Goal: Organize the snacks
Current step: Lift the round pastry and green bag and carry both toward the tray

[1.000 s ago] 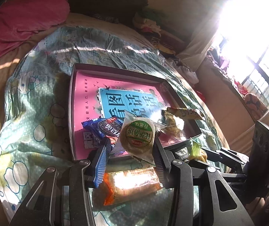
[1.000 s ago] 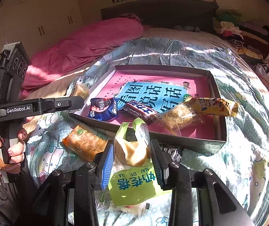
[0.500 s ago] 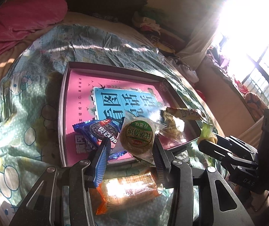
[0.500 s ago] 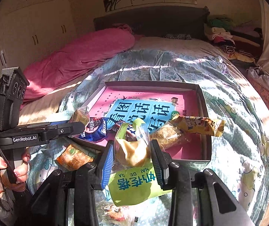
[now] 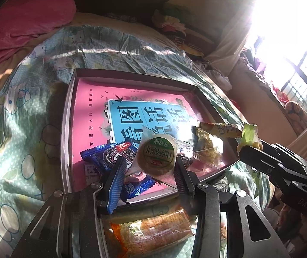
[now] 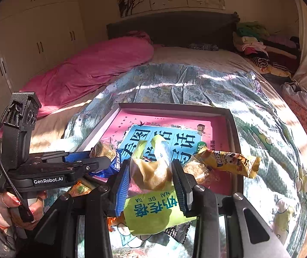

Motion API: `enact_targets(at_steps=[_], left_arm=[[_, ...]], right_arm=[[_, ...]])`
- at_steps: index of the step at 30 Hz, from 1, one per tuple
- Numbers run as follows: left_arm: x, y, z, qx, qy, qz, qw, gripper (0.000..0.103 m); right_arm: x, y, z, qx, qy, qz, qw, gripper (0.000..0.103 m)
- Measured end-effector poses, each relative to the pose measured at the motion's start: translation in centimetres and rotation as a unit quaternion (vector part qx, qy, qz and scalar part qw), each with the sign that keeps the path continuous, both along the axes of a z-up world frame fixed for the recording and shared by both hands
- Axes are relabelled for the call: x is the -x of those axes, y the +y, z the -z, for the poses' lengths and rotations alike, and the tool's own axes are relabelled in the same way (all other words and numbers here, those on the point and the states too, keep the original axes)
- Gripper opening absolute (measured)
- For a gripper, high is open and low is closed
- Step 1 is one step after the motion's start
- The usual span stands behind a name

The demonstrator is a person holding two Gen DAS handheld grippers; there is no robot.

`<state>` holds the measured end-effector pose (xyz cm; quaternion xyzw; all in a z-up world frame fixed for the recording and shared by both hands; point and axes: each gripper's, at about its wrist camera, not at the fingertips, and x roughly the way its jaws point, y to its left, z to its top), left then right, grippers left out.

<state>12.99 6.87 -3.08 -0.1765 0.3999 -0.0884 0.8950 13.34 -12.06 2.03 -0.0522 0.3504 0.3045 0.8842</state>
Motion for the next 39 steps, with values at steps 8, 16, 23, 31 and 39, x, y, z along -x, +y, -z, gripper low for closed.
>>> enact_targets(at_steps=[8,16,23,31,39], left_arm=[[-0.5,-0.3,0.3,-0.008,0.004,0.004,1.0,0.047],[-0.7,-0.5,0.4,-0.02,0.001,0.008,0.9998,0.046],[-0.9,-0.6,0.4,-0.022,0.0,0.009,0.9997,0.046],[-1.1,-0.5,0.4,-0.023,0.0,0.009,0.9997,0.046],[-1.2,-0.5,0.4,-0.024,0.0,0.009,0.9997,0.046]], right_arm=[[-1.0,0.3,0.3,0.0,0.004,0.006,1.0,0.039],[-2.2,-0.3,0.7,-0.007,0.012,0.022,1.0,0.039],[-2.7,-0.6,1.0,-0.009,0.015,0.032,0.999,0.039],[-3.1,-0.3,1.4,-0.007,0.016,0.036,0.999,0.039],[-3.6,0.0,2.1,-0.007,0.023,0.04,0.999,0.039]])
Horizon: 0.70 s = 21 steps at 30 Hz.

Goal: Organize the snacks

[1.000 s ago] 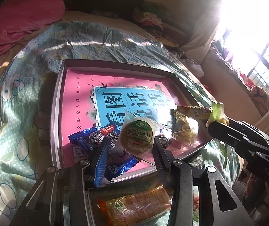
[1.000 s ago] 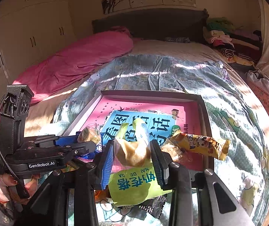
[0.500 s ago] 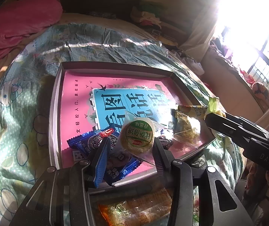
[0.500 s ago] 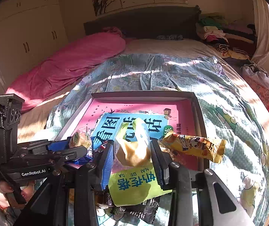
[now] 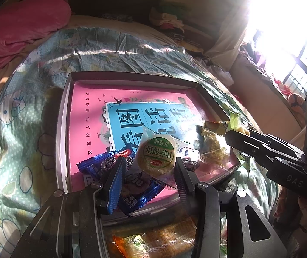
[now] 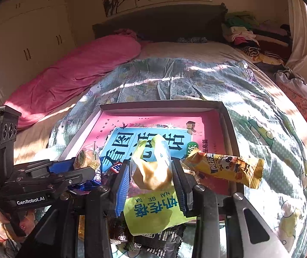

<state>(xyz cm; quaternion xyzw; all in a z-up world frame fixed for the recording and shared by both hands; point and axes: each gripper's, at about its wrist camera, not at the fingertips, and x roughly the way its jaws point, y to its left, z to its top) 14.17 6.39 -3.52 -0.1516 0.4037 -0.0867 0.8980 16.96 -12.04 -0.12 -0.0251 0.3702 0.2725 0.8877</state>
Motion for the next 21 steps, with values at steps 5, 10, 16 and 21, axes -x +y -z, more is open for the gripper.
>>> enact_targets(at_steps=[5,10,16,21], left_arm=[[-0.2,0.0,0.0,-0.001,0.0,0.0,1.0,0.047],[-0.3,0.1,0.0,-0.001,0.001,0.0,1.0,0.046],[-0.6,0.1,0.0,-0.001,0.001,0.0,1.0,0.046],[-0.7,0.1,0.1,-0.004,-0.001,0.001,1.0,0.046]], right_arm=[[-0.3,0.3,0.3,0.001,0.002,0.001,1.0,0.039],[-0.6,0.6,0.6,0.006,0.002,0.007,1.0,0.039],[-1.1,0.6,1.1,0.006,0.006,0.014,1.0,0.039],[-1.3,0.7,1.5,0.009,0.008,0.014,1.0,0.039]])
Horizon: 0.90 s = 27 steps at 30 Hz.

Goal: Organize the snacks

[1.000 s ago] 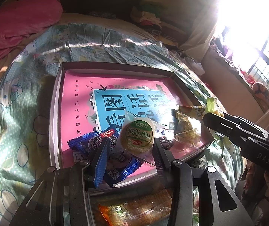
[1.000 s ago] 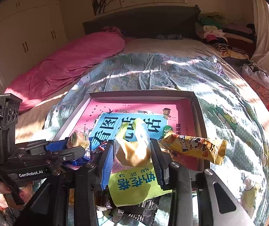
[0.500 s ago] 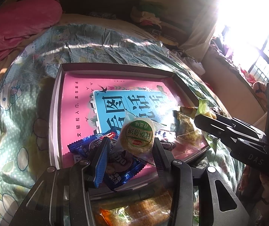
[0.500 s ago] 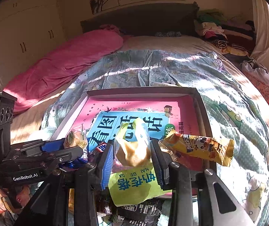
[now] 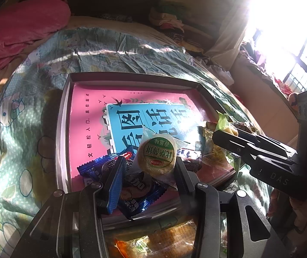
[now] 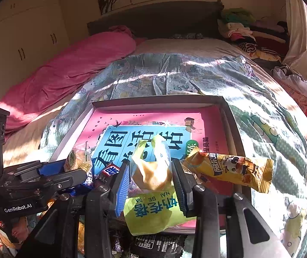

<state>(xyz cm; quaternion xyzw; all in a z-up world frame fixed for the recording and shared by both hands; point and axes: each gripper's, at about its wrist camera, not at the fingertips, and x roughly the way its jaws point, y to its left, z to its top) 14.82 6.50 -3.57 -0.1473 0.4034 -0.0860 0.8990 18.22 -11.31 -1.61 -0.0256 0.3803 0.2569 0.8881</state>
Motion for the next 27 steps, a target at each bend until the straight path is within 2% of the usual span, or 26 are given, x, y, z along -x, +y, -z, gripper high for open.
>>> enact_targets(at_steps=[27], left_arm=[[0.1,-0.1,0.0,-0.008,-0.001,0.002,1.0,0.046]], right_arm=[[0.6,1.3,0.7,0.032,-0.023,-0.019,0.999,0.039]])
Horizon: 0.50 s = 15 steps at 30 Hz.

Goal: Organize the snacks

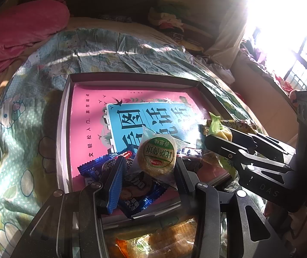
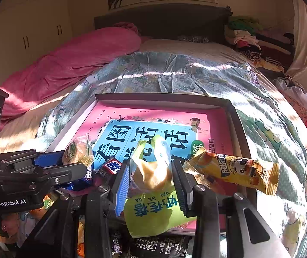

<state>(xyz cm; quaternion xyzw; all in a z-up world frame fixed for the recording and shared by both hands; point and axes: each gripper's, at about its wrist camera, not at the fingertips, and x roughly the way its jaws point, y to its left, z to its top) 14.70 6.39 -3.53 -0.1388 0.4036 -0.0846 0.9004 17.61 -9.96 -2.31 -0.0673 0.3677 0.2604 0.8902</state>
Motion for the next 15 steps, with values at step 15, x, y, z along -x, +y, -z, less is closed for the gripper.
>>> enact_targets(at_steps=[15], left_arm=[[0.25,-0.51,-0.01,-0.011,-0.004,0.006,0.9999,0.047]], right_arm=[[0.25,-0.63,0.29,0.032,-0.017,0.024,0.999,0.039]])
